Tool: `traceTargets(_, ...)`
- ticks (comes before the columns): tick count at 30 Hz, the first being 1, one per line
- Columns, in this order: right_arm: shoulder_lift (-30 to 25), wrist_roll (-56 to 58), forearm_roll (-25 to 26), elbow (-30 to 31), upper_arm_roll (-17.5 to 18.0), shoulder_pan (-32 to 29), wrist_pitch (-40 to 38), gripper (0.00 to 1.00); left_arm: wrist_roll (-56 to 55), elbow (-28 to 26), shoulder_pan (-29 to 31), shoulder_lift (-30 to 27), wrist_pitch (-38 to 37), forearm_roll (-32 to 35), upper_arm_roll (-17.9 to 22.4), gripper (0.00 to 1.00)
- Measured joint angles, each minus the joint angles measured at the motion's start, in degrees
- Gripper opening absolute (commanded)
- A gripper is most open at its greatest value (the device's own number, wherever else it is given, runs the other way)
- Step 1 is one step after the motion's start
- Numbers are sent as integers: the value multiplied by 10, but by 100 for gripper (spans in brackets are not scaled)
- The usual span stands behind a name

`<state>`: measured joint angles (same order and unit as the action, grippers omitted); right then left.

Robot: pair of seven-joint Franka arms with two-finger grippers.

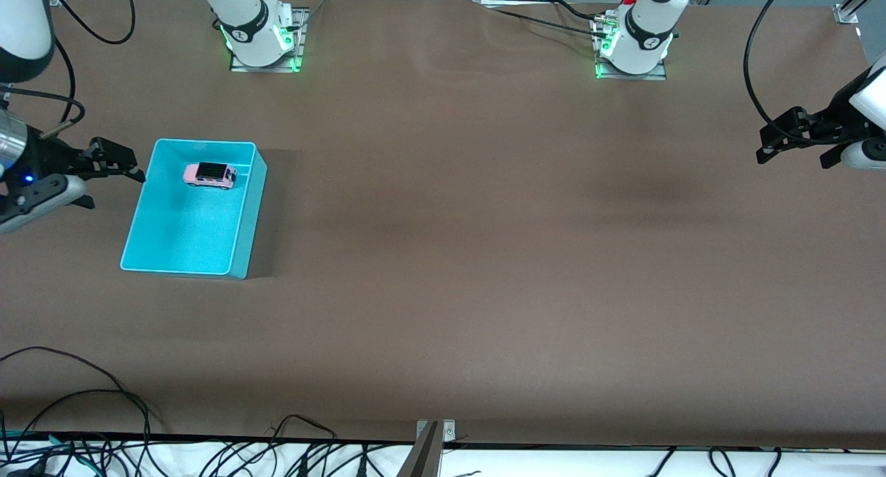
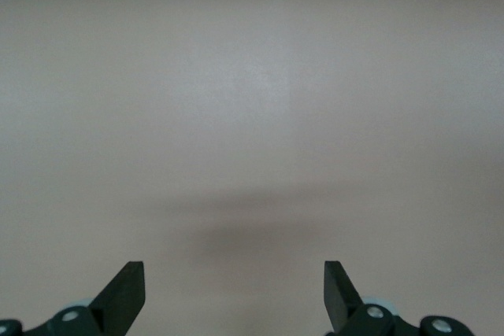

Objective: Wind and store pink jeep toy

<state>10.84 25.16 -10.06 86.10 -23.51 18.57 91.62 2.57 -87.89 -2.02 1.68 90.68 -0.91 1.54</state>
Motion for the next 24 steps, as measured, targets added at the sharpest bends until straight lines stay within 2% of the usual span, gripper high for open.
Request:
traceTargets(7, 0, -124, 15, -35, -4, -3, -16, 100, 0, 0, 0, 0, 0, 0, 0, 100)
traceTargets(24, 0, -145, 25, -46, -16, -6, -17, 100, 0, 0, 0, 0, 0, 0, 0, 100)
